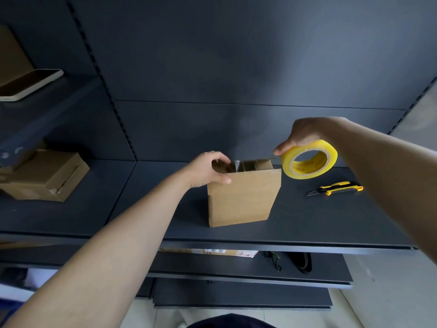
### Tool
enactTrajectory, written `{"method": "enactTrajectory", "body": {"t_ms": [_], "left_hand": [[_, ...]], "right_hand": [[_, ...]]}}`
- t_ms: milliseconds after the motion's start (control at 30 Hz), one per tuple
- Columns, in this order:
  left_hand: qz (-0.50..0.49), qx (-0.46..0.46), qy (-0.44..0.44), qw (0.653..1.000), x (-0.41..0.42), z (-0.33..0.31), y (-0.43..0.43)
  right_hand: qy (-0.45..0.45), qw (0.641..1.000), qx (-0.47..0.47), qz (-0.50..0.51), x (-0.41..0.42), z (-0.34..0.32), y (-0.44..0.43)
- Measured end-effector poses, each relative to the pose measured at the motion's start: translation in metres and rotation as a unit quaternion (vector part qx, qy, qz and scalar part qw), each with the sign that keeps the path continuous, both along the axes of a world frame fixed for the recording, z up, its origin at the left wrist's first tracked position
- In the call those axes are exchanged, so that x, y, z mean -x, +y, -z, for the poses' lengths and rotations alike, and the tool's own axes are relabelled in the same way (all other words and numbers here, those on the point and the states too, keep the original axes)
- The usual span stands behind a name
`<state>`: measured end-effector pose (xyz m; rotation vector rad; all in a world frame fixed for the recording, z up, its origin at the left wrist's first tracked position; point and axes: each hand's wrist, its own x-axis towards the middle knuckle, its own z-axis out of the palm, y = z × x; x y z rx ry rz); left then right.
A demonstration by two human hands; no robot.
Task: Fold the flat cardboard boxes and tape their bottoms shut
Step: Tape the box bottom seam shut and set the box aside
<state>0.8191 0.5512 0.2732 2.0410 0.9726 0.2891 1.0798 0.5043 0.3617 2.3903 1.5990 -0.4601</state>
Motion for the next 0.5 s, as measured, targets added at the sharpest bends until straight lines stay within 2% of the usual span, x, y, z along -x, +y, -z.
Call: {"method": "enactTrajectory", "body": {"t_ms": [500], "left_hand": [[-0.012, -0.049, 0.066, 0.997, -0.007, 0.010, 0.002]], "right_hand": [[-0.036, 0.999, -0.029, -0.002, 0.010, -0.026, -0.001]]}}
